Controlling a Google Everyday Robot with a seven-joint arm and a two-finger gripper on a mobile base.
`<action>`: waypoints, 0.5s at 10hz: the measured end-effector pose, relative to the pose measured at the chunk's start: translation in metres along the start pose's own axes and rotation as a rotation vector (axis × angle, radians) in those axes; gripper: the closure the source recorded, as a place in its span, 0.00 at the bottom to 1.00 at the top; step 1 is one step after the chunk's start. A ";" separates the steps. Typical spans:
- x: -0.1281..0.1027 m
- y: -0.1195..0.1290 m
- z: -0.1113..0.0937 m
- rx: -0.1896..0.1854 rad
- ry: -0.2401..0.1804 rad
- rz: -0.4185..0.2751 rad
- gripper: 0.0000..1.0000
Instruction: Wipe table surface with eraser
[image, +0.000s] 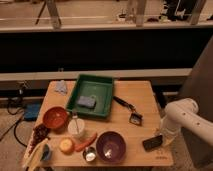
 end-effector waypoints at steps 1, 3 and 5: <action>-0.001 -0.009 0.002 0.004 -0.001 -0.004 1.00; -0.007 -0.023 0.005 0.005 -0.005 -0.015 1.00; -0.023 -0.040 0.003 0.004 -0.009 -0.045 1.00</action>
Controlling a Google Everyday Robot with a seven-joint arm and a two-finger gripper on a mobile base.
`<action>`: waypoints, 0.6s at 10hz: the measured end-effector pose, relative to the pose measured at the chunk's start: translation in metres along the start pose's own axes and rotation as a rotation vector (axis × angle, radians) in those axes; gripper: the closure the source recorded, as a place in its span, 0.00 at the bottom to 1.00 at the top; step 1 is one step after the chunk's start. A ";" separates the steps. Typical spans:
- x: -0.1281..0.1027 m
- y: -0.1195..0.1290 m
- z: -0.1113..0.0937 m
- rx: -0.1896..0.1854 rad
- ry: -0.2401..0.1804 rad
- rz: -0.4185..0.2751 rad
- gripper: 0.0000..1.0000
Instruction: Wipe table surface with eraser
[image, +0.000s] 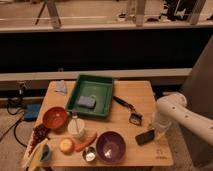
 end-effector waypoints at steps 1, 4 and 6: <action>-0.013 -0.012 -0.002 -0.001 -0.004 -0.028 1.00; -0.034 -0.024 0.001 -0.024 -0.011 -0.077 1.00; -0.040 -0.022 0.003 -0.044 -0.008 -0.098 1.00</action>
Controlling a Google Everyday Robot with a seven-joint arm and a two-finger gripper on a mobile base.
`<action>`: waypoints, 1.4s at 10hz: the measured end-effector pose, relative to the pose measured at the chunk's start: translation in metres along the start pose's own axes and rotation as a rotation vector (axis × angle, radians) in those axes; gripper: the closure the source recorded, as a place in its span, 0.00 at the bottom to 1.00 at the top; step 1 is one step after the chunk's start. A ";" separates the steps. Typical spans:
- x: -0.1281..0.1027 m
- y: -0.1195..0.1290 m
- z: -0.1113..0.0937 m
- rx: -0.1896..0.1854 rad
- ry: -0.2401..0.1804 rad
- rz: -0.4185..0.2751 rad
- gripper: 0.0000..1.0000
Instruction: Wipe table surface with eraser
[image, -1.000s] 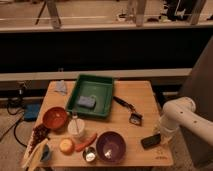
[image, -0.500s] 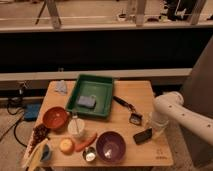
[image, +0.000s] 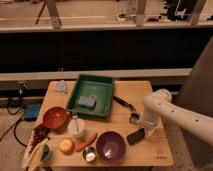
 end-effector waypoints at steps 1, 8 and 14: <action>-0.003 0.004 0.000 -0.012 0.001 -0.009 1.00; -0.020 0.047 -0.003 -0.041 0.017 -0.027 1.00; 0.019 0.089 -0.014 -0.028 0.059 0.072 1.00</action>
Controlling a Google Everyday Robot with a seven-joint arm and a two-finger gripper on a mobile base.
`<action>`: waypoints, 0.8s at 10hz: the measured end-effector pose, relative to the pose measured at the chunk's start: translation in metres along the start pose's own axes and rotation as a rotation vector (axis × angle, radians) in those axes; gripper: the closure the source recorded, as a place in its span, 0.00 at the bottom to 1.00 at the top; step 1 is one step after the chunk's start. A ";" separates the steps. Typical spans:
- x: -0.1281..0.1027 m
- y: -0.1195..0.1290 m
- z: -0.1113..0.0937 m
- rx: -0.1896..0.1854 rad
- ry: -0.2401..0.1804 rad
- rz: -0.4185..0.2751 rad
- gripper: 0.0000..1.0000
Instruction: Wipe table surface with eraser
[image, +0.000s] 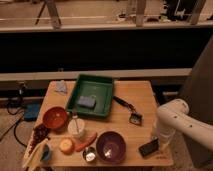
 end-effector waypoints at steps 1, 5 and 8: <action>0.007 0.000 0.001 0.003 0.006 0.018 1.00; 0.029 -0.031 0.002 0.024 0.015 0.059 1.00; 0.035 -0.057 0.007 0.023 0.013 0.056 1.00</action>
